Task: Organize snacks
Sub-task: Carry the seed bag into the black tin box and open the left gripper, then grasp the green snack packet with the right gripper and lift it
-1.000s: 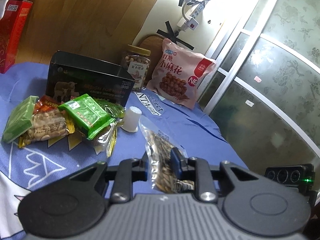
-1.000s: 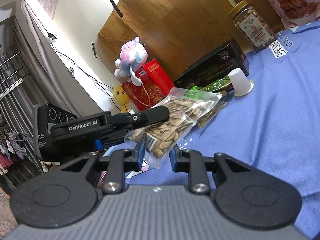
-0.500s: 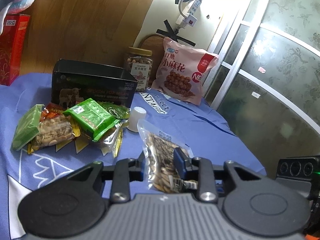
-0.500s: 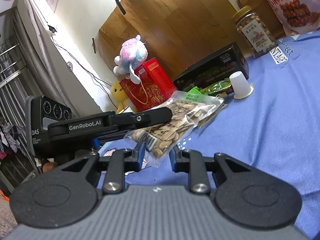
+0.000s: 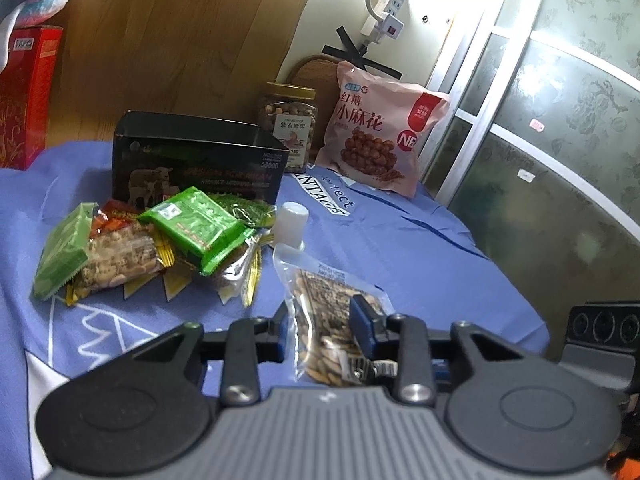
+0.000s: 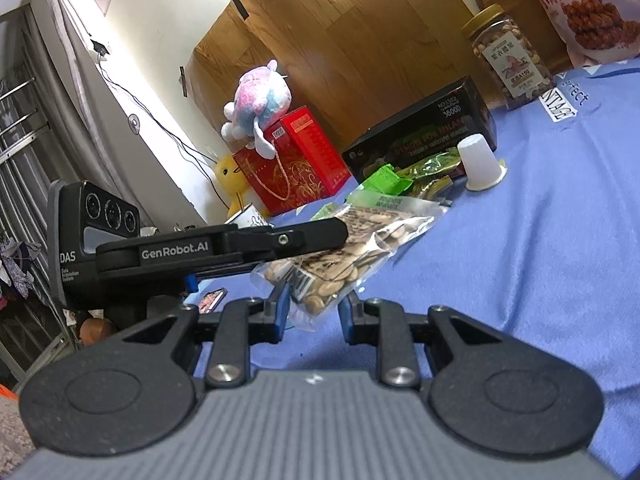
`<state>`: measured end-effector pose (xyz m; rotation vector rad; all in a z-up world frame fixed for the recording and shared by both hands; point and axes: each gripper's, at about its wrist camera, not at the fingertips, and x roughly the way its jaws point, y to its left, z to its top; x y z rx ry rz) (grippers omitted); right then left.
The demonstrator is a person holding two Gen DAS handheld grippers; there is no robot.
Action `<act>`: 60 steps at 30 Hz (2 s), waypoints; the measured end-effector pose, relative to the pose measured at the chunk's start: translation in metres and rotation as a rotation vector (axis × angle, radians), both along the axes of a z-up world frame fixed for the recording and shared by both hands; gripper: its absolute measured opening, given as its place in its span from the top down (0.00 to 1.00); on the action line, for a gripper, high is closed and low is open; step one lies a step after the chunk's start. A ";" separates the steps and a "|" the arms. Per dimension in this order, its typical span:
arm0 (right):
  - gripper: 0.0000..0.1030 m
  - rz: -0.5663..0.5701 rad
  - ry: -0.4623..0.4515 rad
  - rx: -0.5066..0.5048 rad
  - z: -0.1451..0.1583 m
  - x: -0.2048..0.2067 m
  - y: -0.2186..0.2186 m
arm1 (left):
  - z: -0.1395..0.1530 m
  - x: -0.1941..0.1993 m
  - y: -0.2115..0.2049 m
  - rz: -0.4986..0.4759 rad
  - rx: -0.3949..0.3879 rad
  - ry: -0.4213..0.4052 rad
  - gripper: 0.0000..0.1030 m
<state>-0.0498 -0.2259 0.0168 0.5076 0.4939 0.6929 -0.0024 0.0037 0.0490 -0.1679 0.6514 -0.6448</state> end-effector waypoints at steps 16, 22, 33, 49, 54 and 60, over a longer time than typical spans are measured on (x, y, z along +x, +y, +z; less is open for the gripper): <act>0.72 -0.039 -0.039 -0.076 0.061 0.160 0.007 | 0.061 0.169 -0.010 0.117 0.042 -0.085 0.65; 0.71 -0.111 0.067 -0.093 0.061 0.245 0.019 | 0.052 0.256 -0.026 0.178 0.165 -0.028 0.63; 0.38 -0.413 0.011 -0.351 0.065 0.198 0.030 | 0.037 0.250 -0.020 0.231 0.305 -0.046 0.42; 0.38 -0.384 0.039 -0.181 0.021 0.086 -0.011 | 0.078 0.101 0.086 0.245 0.186 -0.128 0.39; 0.38 -0.384 0.102 -0.057 0.013 0.095 -0.027 | 0.062 0.091 0.113 0.296 0.182 -0.077 0.39; 0.38 -0.324 0.095 -0.076 0.015 0.107 -0.006 | 0.043 0.105 0.105 0.235 0.081 0.012 0.39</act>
